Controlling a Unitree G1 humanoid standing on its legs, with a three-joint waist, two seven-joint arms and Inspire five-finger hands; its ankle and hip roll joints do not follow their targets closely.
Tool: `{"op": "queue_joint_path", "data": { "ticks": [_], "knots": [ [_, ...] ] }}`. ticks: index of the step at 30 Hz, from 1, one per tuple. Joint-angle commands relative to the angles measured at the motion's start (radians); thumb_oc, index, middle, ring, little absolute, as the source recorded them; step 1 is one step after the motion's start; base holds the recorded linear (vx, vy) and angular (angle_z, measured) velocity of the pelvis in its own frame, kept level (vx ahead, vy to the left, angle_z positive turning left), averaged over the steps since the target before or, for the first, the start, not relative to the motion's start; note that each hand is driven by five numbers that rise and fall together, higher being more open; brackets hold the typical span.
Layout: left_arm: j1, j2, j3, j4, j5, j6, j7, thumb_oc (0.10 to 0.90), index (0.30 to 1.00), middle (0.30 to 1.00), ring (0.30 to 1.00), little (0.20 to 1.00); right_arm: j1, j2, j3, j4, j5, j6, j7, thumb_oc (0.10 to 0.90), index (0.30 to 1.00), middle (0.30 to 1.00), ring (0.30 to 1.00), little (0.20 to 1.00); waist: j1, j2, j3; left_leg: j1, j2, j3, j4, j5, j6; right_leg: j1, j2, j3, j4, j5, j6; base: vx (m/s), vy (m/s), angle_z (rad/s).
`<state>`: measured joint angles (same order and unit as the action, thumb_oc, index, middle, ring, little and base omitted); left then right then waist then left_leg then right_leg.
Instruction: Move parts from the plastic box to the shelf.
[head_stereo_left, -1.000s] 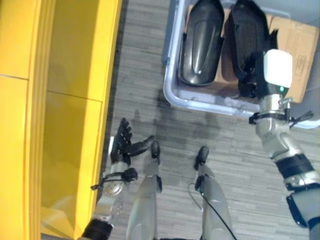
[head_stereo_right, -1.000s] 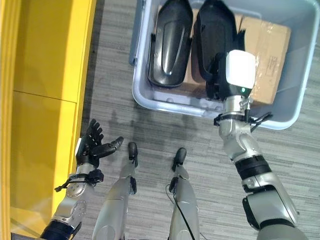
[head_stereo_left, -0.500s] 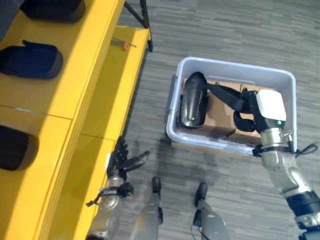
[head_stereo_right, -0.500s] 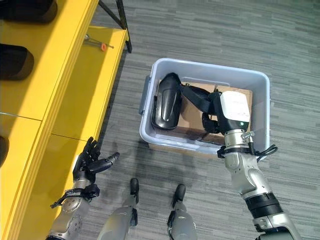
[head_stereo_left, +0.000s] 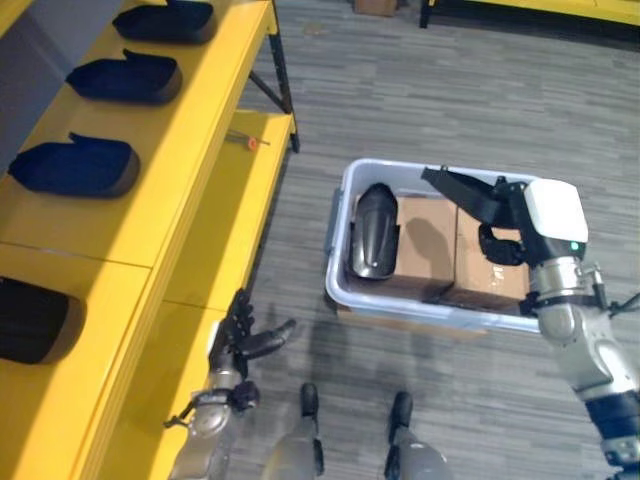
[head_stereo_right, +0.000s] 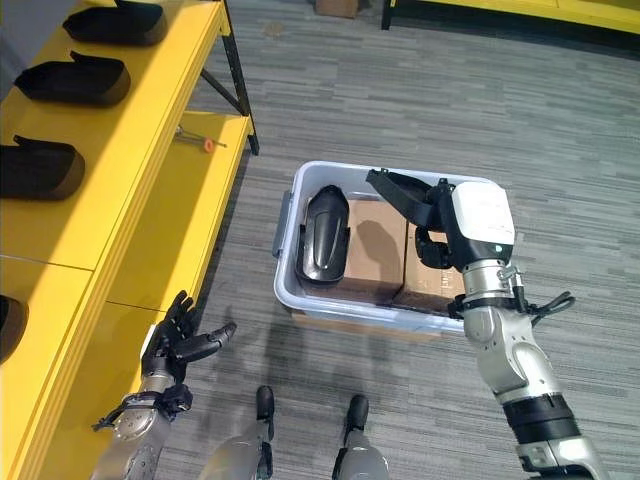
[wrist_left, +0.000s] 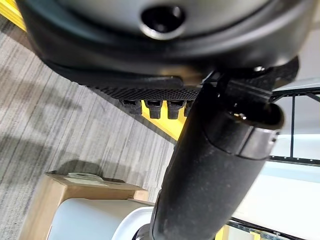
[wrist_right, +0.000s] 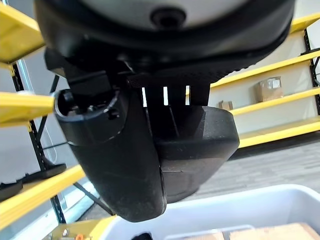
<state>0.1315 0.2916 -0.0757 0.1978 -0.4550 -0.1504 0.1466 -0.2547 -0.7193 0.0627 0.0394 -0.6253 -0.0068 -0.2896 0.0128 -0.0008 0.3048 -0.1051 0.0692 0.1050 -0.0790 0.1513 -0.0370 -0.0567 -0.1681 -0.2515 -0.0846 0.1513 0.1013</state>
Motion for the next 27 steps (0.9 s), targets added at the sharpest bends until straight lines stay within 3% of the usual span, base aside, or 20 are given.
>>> {"op": "queue_joint_path", "data": {
  "ticks": [1, 10, 16, 19, 22, 25, 26, 27],
  "knots": [
    [-0.004, 0.022, 0.019, 0.003, 0.05, -0.058, -0.016, 0.9, 1.0, 1.0, 1.0, 1.0, -0.061, -0.048, -0.07, -0.088, -0.019, -0.071, -0.058, 0.4, 0.3, 0.3, 0.3, 0.3, 0.003, -0.04, -0.191, 0.049, 0.06, -0.008, -0.008, -0.047, -0.046, 0.009, -0.058, -0.004, 0.097, -0.05, 0.082, 0.03, -0.038, -0.07],
    [0.028, 0.006, 0.045, 0.011, 0.038, -0.056, -0.011, 0.9, 1.0, 1.0, 1.0, 1.0, -0.091, -0.019, -0.003, -0.113, 0.011, -0.108, -0.012, 0.4, 0.3, 0.3, 0.3, 0.3, 0.006, -0.035, -0.228, 0.114, 0.094, 0.003, -0.008, -0.052, -0.043, 0.027, -0.021, 0.025, 0.158, -0.117, 0.058, 0.01, -0.062, -0.1],
    [0.054, 0.0, 0.072, 0.002, 0.019, -0.059, 0.003, 0.9, 1.0, 1.0, 1.0, 1.0, -0.187, 0.019, 0.089, -0.112, 0.053, -0.13, 0.01, 0.4, 0.3, 0.3, 0.3, 0.3, 0.028, -0.033, -0.221, 0.124, 0.15, -0.001, -0.003, -0.014, -0.063, 0.025, 0.039, 0.036, 0.192, -0.173, 0.018, -0.03, -0.155, -0.12],
    [0.053, -0.01, 0.075, 0.007, 0.0, -0.063, 0.016, 0.9, 1.0, 1.0, 1.0, 1.0, -0.25, 0.027, 0.129, -0.11, 0.071, -0.139, -0.002, 0.4, 0.3, 0.3, 0.3, 0.3, 0.047, -0.028, -0.197, 0.098, 0.183, -0.023, 0.012, 0.049, -0.09, 0.031, 0.073, 0.018, 0.183, -0.177, -0.007, -0.08, -0.203, 0.0],
    [0.045, -0.026, 0.063, 0.006, -0.025, -0.061, 0.024, 0.9, 1.0, 1.0, 1.0, 1.0, -0.307, 0.012, 0.141, -0.116, 0.077, -0.136, -0.028, 0.4, 0.3, 0.3, 0.3, 0.3, 0.079, -0.014, -0.168, 0.034, 0.223, -0.05, -0.007, 0.17, -0.134, 0.039, 0.102, -0.039, 0.145, -0.175, -0.027, -0.12, -0.177, 0.23],
    [0.04, -0.034, 0.054, 0.015, -0.03, -0.062, 0.024, 0.9, 1.0, 1.0, 1.0, 1.0, -0.312, -0.007, 0.133, -0.12, 0.069, -0.131, -0.041, 0.4, 0.3, 0.3, 0.3, 0.3, 0.079, -0.007, -0.157, -0.008, 0.226, -0.058, -0.008, 0.219, -0.145, 0.043, 0.1, -0.084, 0.127, -0.167, -0.031, -0.1, -0.063, 0.7],
    [0.022, -0.038, 0.045, 0.042, -0.035, -0.063, 0.032, 0.9, 1.0, 1.0, 1.0, 1.0, -0.299, -0.025, 0.11, -0.135, 0.064, -0.126, -0.059, 0.4, 0.3, 0.3, 0.3, 0.3, 0.065, -0.008, -0.145, -0.038, 0.25, 0.041, -0.004, 0.254, -0.153, 0.046, 0.083, -0.135, 0.118, -0.167, -0.034, -0.12, -0.069, 1.54],
    [0.015, -0.039, 0.036, 0.048, -0.045, -0.062, 0.029, 0.9, 1.0, 1.0, 1.0, 1.0, -0.273, -0.038, 0.095, -0.14, 0.049, -0.114, -0.069, 0.4, 0.3, 0.3, 0.3, 0.3, 0.043, -0.013, -0.15, -0.014, 0.288, 0.16, 0.005, 0.241, -0.164, 0.048, 0.067, -0.179, 0.122, -0.181, -0.033, -0.1, -0.068, 1.67]
  ]
}}
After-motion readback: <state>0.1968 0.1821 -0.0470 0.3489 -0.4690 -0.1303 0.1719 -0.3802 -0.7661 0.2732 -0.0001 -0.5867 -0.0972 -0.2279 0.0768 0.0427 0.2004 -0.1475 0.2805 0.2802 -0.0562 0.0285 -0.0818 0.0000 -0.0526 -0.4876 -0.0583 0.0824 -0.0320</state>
